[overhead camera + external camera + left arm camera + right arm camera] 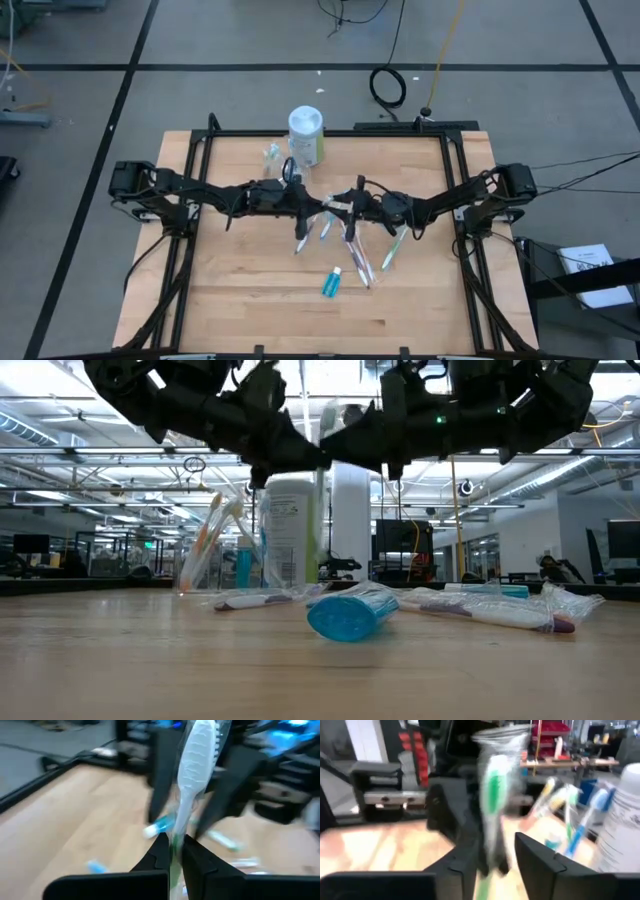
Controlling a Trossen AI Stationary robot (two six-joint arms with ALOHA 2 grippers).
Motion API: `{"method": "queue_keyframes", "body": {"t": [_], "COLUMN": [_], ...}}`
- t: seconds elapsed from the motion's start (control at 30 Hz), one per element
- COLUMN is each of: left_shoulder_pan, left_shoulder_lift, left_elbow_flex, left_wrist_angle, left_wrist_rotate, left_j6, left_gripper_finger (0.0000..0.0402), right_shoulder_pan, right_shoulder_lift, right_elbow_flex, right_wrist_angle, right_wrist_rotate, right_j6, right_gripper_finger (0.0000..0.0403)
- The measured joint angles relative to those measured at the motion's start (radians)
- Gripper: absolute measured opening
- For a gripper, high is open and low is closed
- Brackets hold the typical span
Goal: Pick & Place toothbrushing station
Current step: Put the green toothbrush into the transparent organizer
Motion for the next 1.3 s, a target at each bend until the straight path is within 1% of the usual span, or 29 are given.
{"method": "queue_keyframes", "body": {"t": [0.07, 0.13, 0.27, 0.43, 0.5, 0.57, 0.63, 0.87, 1.07, 1.2, 1.3], "left_shoulder_pan": [0.011, 0.026, 0.064, 0.129, 0.159, 0.192, 0.223, 0.282, 0.278, 0.263, 0.259], "left_shoulder_lift": [-0.011, -0.037, -0.124, -0.221, -0.234, -0.232, -0.223, -0.154, -0.084, -0.082, -0.092], "left_elbow_flex": [0.0, 0.0, 0.0, 0.0, 0.0, 0.0, 0.0, 0.002, 0.003, 0.001, -0.001], "left_wrist_angle": [-0.044, -0.095, -0.199, -0.285, -0.311, -0.306, -0.287, -0.263, -0.201, -0.127, -0.117], "left_wrist_rotate": [-0.065, -0.126, -0.248, -0.371, -0.401, -0.41, -0.41, -0.404, -0.332, -0.339, -0.344], "left_j6": [0.0, -0.004, -0.01, -0.018, -0.029, -0.023, -0.025, -0.037, -0.057, -0.026, -0.007], "left_gripper_finger": [0.0011, 0.0015, 0.0027, 0.0026, 0.0022, 0.0021, 0.0023, 0.0023, 0.0034, 0.0037, 0.0033], "right_shoulder_pan": [0.0, 0.001, 0.002, 0.002, 0.002, 0.002, 0.002, 0.002, 0.002, 0.002, 0.002], "right_shoulder_lift": [-0.022, -0.058, -0.109, -0.115, -0.115, -0.115, -0.114, -0.115, -0.115, -0.115, -0.115], "right_elbow_flex": [0.0, 0.0, -0.001, -0.002, -0.002, -0.002, -0.002, -0.002, -0.002, -0.002, -0.002], "right_wrist_angle": [-0.08, -0.201, -0.46, -0.715, -0.794, -0.856, -0.881, -0.836, -0.836, -0.836, -0.836], "right_wrist_rotate": [0.001, 0.0, -0.005, -0.008, -0.008, -0.007, -0.006, -0.006, -0.006, -0.006, -0.006], "right_j6": [0.002, 0.017, 0.117, 0.279, 0.32, 0.349, 0.352, 0.346, 0.344, 0.344, 0.344], "right_gripper_finger": [0.0142, 0.016, 0.0185, 0.0191, 0.0188, 0.0184, 0.0181, 0.0176, 0.0176, 0.0175, 0.0175]}}
